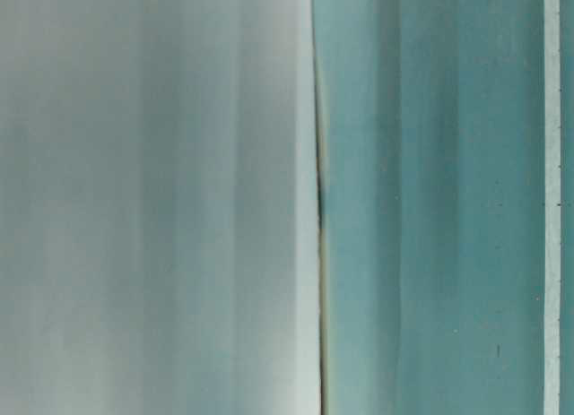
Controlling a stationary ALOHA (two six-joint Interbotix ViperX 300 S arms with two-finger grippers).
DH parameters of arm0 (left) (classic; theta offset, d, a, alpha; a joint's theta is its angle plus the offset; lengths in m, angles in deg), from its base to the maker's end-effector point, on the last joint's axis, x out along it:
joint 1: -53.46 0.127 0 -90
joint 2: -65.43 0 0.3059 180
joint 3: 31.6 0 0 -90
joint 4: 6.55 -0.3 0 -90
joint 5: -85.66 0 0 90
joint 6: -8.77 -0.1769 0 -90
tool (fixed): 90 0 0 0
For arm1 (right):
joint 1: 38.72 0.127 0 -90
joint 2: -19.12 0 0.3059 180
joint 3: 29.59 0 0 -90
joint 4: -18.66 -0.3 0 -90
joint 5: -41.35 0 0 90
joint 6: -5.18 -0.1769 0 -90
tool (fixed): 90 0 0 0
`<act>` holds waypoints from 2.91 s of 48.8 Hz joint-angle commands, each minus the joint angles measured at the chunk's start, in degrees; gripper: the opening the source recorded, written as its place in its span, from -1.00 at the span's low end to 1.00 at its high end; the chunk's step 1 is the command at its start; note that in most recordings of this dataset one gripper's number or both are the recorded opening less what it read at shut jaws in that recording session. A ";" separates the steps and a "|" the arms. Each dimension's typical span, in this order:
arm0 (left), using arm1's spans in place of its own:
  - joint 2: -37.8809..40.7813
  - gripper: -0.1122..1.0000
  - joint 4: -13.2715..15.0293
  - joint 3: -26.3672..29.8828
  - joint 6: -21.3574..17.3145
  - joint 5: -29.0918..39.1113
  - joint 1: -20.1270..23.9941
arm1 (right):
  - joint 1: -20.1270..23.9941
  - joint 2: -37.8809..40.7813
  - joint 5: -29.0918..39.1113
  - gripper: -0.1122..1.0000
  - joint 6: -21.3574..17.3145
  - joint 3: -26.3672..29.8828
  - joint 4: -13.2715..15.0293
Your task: Lift the large metal rail with both hands.
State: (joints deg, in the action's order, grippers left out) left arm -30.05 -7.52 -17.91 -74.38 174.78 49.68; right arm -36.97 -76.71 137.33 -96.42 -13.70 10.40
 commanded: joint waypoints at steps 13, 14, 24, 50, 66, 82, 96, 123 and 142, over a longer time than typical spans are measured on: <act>-0.09 -0.15 -0.26 -2.81 0.88 -1.14 0.35 | 0.26 -0.35 -1.67 -0.09 -0.26 -5.01 0.09; -0.18 -0.15 -0.26 -3.52 0.97 -1.41 0.26 | 0.35 -0.26 -1.85 -0.09 -0.18 -6.15 0.18; -1.76 -0.15 -0.26 -14.06 0.88 -9.84 1.05 | 0.26 -1.05 -10.63 -0.09 2.72 -17.14 0.62; -1.85 -0.15 -0.26 -36.65 -0.09 -33.57 4.39 | -2.20 -2.37 -39.64 -0.09 5.45 -42.28 8.53; 1.49 -0.15 -0.26 -46.14 0.35 -47.72 4.39 | -2.02 2.90 -47.64 -0.09 5.10 -47.20 8.53; 4.83 -0.15 -0.26 -49.22 0.35 -53.79 4.48 | -1.41 9.84 -54.76 -0.09 5.45 -47.99 8.53; 8.70 -0.15 -0.26 -49.83 0.88 -57.92 4.22 | -1.05 11.25 -55.72 -0.09 5.45 -48.43 8.53; 9.49 -0.15 -0.26 -50.63 0.79 -59.06 3.87 | -0.62 12.48 -57.57 -0.09 4.75 -49.04 8.44; 9.76 -0.15 -0.26 -50.54 0.88 -59.59 2.46 | -0.35 13.62 -58.71 -0.09 4.75 -49.66 7.91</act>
State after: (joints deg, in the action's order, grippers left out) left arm -19.94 -7.87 -68.98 -73.67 115.63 52.23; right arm -37.58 -63.52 78.88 -91.15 -63.19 18.48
